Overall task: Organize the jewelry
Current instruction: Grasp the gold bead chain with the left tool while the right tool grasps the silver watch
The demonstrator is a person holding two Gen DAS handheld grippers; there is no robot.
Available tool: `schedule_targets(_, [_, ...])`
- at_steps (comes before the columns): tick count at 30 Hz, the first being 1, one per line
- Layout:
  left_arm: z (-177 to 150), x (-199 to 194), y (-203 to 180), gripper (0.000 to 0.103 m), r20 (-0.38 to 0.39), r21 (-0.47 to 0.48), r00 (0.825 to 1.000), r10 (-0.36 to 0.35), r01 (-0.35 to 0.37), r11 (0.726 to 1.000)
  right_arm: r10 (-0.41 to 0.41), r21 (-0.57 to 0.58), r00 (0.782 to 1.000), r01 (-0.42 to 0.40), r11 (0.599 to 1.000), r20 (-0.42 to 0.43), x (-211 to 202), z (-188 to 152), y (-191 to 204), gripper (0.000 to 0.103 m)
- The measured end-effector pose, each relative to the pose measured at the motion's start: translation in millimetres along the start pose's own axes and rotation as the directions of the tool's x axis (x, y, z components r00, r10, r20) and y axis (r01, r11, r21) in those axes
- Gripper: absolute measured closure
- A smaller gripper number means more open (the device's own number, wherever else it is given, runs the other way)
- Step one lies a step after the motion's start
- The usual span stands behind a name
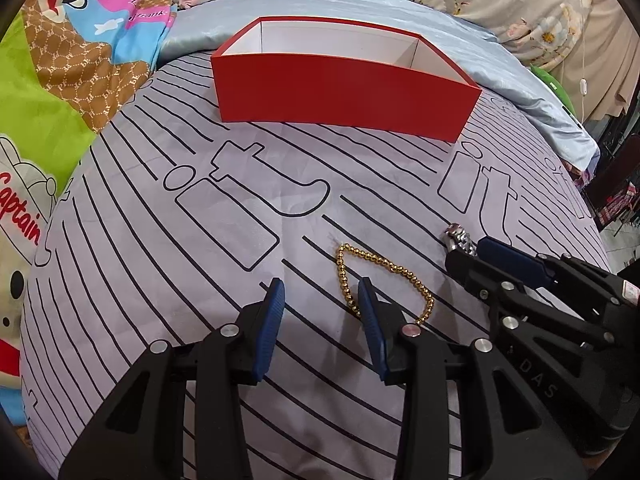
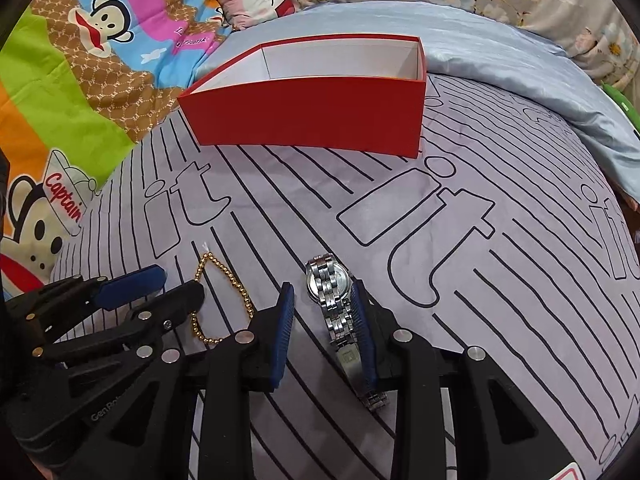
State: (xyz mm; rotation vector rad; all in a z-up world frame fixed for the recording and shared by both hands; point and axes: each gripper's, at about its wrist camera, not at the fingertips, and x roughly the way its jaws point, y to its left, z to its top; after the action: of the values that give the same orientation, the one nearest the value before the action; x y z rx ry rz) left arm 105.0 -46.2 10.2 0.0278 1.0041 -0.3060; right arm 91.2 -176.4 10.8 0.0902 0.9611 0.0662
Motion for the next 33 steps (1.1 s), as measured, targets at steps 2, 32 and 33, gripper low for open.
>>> schedule_targets(2, [0,0,0,0.067,0.0,-0.003,1.0,-0.003,0.003,1.0,-0.003,0.004,1.0,0.003,1.0,0.001,0,-1,-1,0.084])
schedule_targets(32, [5,-2,7,0.1,0.041,-0.029,0.997,-0.067,0.069,0.997,0.067,0.118,0.997,-0.069,0.991,0.028,-37,-24,-12,0.094])
schedule_targets(33, [6,-5,7,0.1,0.045,-0.03,0.996,-0.071,0.072,0.997,0.069,0.116,0.997,-0.072,0.991,0.032,-39,-23,-11,0.094])
